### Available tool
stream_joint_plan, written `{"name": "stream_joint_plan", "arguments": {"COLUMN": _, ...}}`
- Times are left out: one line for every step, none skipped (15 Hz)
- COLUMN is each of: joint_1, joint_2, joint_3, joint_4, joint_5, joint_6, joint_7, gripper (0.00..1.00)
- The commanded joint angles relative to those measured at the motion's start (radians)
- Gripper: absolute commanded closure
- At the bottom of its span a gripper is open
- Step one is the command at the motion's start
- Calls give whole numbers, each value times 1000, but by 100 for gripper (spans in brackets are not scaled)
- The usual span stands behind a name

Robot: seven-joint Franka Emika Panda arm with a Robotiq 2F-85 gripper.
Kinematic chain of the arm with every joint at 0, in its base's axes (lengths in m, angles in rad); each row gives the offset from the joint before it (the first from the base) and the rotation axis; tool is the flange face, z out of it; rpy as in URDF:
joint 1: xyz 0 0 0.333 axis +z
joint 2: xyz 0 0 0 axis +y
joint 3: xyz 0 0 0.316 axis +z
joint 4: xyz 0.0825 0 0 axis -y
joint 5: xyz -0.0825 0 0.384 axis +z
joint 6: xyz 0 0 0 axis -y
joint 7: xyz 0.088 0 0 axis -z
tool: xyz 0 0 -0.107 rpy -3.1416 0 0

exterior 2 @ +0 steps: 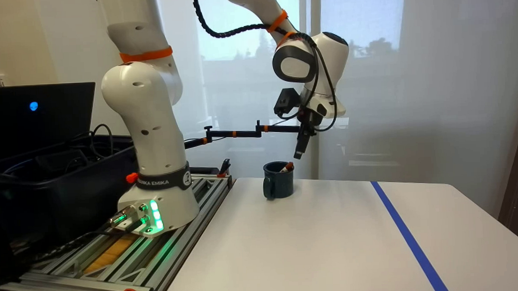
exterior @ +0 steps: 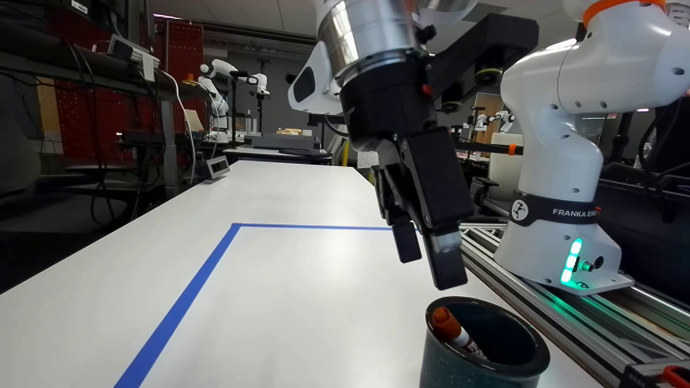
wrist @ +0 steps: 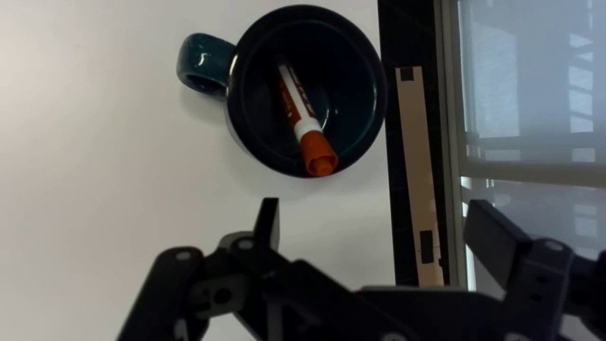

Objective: Remove the marker out of the cup

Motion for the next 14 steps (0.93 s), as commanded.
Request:
{"name": "stream_joint_plan", "arguments": {"joint_1": -13, "joint_2": 23, "joint_3": 21, "joint_4": 13, "joint_5": -57, "joint_6": -38, "joint_7": 97, "gripper": 0}}
{"name": "stream_joint_plan", "arguments": {"joint_1": -12, "joint_2": 28, "joint_3": 24, "joint_4": 13, "joint_5": -69, "joint_6": -47, "joint_7": 115, "gripper": 0}}
{"name": "stream_joint_plan", "arguments": {"joint_1": -12, "joint_2": 32, "joint_3": 27, "joint_4": 12, "joint_5": -85, "joint_6": -56, "joint_7": 135, "gripper": 0}}
{"name": "stream_joint_plan", "arguments": {"joint_1": -10, "joint_2": 35, "joint_3": 30, "joint_4": 11, "joint_5": -96, "joint_6": -60, "joint_7": 145, "gripper": 0}}
{"name": "stream_joint_plan", "arguments": {"joint_1": -7, "joint_2": 36, "joint_3": 35, "joint_4": 8, "joint_5": -106, "joint_6": -63, "joint_7": 153, "gripper": 0}}
{"name": "stream_joint_plan", "arguments": {"joint_1": -5, "joint_2": 37, "joint_3": 40, "joint_4": 7, "joint_5": -121, "joint_6": -67, "joint_7": 161, "gripper": 0}}
{"name": "stream_joint_plan", "arguments": {"joint_1": -3, "joint_2": 36, "joint_3": 46, "joint_4": 4, "joint_5": -137, "joint_6": -62, "joint_7": 167, "gripper": 0}}
{"name": "stream_joint_plan", "arguments": {"joint_1": -2, "joint_2": 35, "joint_3": 51, "joint_4": 2, "joint_5": -151, "joint_6": -60, "joint_7": 175, "gripper": 0}}
{"name": "stream_joint_plan", "arguments": {"joint_1": -2, "joint_2": 35, "joint_3": 56, "joint_4": 0, "joint_5": -169, "joint_6": -54, "joint_7": 184, "gripper": 0}}
{"name": "stream_joint_plan", "arguments": {"joint_1": -2, "joint_2": 33, "joint_3": 60, "joint_4": -3, "joint_5": -185, "joint_6": -47, "joint_7": 190, "gripper": 0}}
{"name": "stream_joint_plan", "arguments": {"joint_1": -1, "joint_2": 32, "joint_3": 63, "joint_4": -6, "joint_5": -196, "joint_6": -39, "joint_7": 194, "gripper": 0}}
{"name": "stream_joint_plan", "arguments": {"joint_1": -1, "joint_2": 30, "joint_3": 67, "joint_4": -11, "joint_5": -209, "joint_6": -23, "joint_7": 191, "gripper": 1}}
{"name": "stream_joint_plan", "arguments": {"joint_1": 0, "joint_2": 31, "joint_3": 68, "joint_4": -16, "joint_5": -207, "joint_6": -8, "joint_7": 181, "gripper": 9}}
{"name": "stream_joint_plan", "arguments": {"joint_1": 0, "joint_2": 31, "joint_3": 69, "joint_4": -20, "joint_5": -201, "joint_6": 7, "joint_7": 176, "gripper": 11}}
